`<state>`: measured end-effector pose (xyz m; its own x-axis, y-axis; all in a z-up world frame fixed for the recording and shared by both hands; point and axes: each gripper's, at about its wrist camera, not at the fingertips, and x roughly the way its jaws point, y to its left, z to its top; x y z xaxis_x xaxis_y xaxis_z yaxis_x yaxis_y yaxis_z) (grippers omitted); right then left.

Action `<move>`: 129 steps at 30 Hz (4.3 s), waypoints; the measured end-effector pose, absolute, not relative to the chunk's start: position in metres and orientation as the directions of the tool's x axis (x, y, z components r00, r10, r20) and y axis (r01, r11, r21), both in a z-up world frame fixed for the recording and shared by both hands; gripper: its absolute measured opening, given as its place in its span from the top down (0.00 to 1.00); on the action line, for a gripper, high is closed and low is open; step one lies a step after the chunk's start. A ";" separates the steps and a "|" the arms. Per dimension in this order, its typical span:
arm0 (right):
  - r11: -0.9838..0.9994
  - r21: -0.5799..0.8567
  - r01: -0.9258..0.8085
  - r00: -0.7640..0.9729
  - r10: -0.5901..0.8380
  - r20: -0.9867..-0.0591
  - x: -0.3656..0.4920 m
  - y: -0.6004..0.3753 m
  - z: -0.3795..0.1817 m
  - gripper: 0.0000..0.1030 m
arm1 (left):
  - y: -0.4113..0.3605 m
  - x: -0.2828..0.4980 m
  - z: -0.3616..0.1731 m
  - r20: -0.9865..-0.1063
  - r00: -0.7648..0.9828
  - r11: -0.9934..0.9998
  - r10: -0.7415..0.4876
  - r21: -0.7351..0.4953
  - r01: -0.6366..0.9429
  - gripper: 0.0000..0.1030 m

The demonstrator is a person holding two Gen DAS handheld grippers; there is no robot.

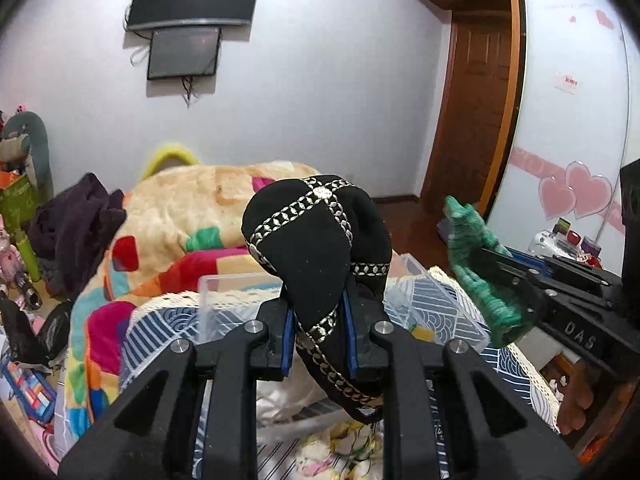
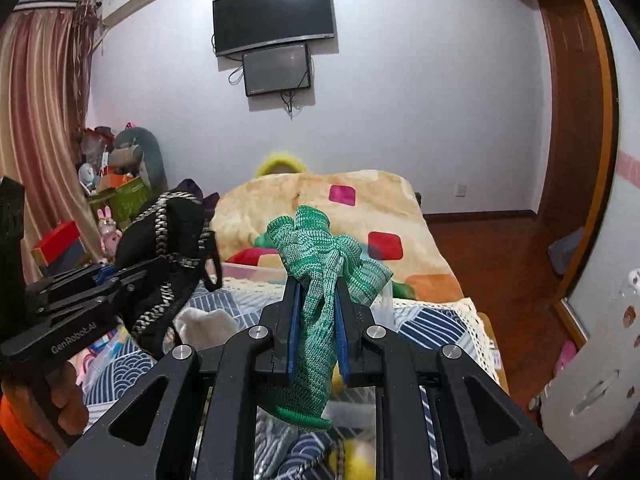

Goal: Organize soft objects
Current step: 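Lower the glove into the box with the right tool while the left lowers the black cap in, then grasp the floral scarf with the left tool while the right tool grasps the beaded strap, then place the scarf into the box with the left tool while the right places the beaded strap in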

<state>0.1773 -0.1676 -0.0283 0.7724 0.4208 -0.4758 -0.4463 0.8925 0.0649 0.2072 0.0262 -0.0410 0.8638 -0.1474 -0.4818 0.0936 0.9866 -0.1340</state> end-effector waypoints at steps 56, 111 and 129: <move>0.882 0.011 -0.471 0.758 0.411 -0.506 0.165 -0.164 -0.025 0.32 | 0.035 0.162 -0.045 -0.540 0.824 0.985 -0.171 -0.122 0.124 0.32; 0.906 0.111 -0.409 0.649 0.374 -0.663 0.120 -0.202 -0.119 0.94 | 0.012 0.103 -0.121 -0.613 0.772 0.986 -0.166 -0.123 0.114 0.91; 0.903 0.103 -0.417 0.767 0.410 -0.493 0.136 -0.195 -0.055 0.94 | 0.031 0.129 -0.056 -0.466 0.877 0.991 -0.119 -0.116 0.072 0.91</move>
